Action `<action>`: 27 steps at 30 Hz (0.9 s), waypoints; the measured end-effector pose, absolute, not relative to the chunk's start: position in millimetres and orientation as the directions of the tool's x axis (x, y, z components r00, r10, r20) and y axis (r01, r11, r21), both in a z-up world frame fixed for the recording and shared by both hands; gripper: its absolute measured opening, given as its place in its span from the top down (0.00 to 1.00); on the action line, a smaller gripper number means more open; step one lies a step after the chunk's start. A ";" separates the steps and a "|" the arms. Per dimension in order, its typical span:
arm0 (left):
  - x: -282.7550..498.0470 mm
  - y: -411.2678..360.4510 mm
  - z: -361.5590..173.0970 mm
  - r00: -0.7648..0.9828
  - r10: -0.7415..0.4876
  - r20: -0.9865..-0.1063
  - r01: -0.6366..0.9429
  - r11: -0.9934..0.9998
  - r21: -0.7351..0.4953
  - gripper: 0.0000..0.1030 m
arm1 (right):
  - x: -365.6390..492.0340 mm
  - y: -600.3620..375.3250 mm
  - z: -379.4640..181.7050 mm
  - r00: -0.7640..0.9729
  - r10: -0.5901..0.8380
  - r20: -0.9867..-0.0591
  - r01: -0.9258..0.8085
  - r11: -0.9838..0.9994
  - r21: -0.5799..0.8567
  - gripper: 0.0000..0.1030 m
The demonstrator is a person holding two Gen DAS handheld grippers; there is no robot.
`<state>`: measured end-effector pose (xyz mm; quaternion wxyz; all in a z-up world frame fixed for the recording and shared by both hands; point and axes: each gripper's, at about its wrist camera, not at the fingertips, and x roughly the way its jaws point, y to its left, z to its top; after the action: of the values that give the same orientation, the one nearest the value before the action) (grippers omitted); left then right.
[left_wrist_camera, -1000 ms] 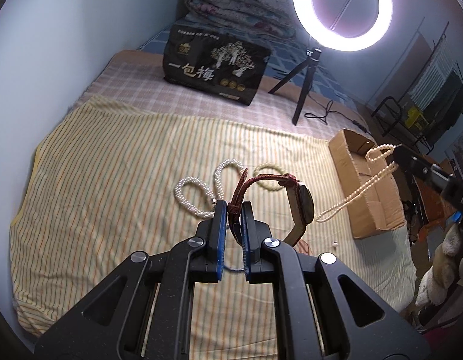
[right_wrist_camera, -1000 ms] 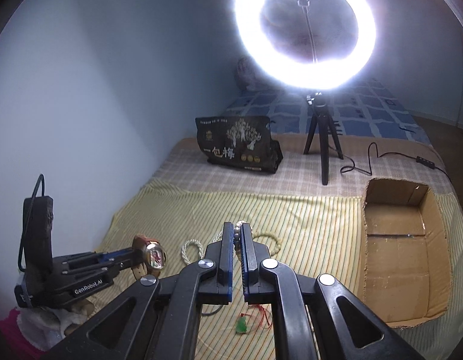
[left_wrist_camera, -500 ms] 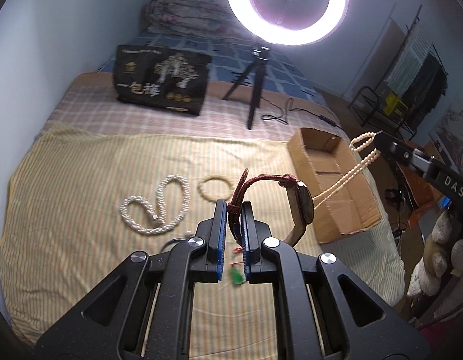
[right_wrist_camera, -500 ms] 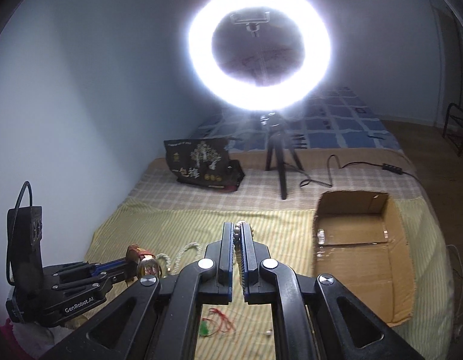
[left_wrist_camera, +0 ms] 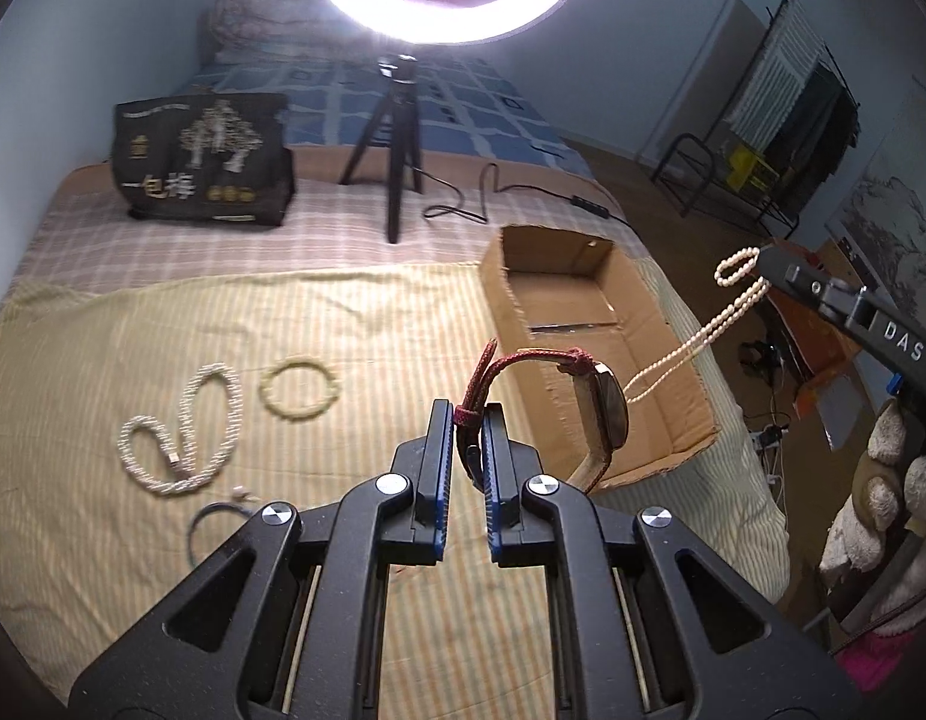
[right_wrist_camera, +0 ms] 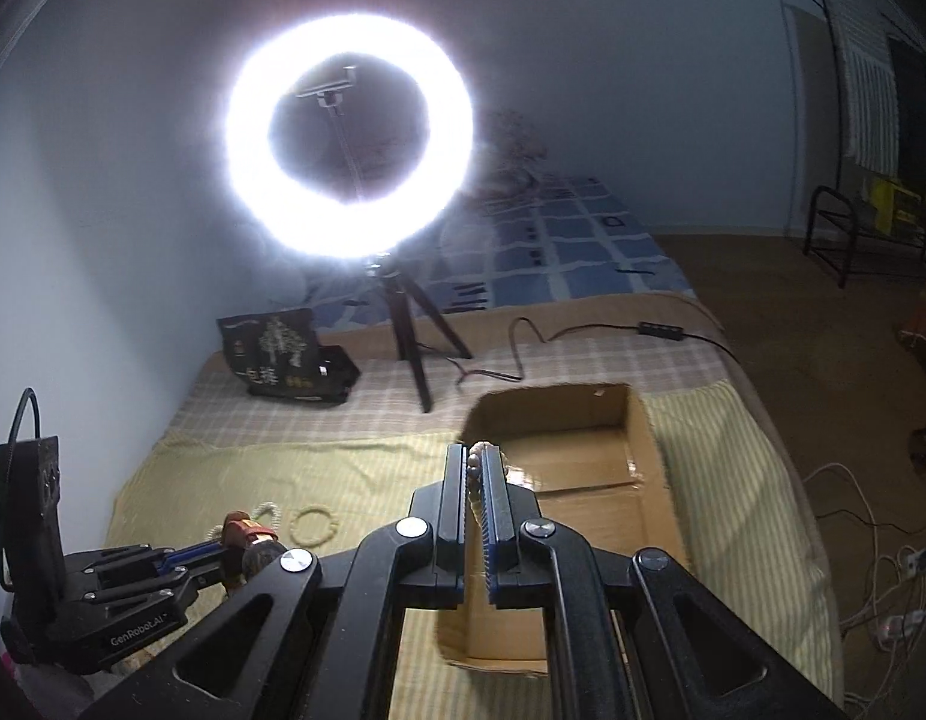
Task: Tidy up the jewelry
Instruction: 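Lower both items into the cardboard box and open both tools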
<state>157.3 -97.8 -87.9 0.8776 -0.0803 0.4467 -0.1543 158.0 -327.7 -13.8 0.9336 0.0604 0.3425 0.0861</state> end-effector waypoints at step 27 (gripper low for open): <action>200.0 -195.8 -131.0 0.474 -0.398 -0.785 0.280 0.914 -0.294 0.54 | 169.0 -406.8 -65.0 0.682 0.108 -0.723 0.043 0.981 0.187 0.26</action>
<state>200.0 -195.8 -131.0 0.8563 -0.0624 0.4729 -0.1981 169.0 -406.8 -65.0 0.9122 0.0947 0.3982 0.0176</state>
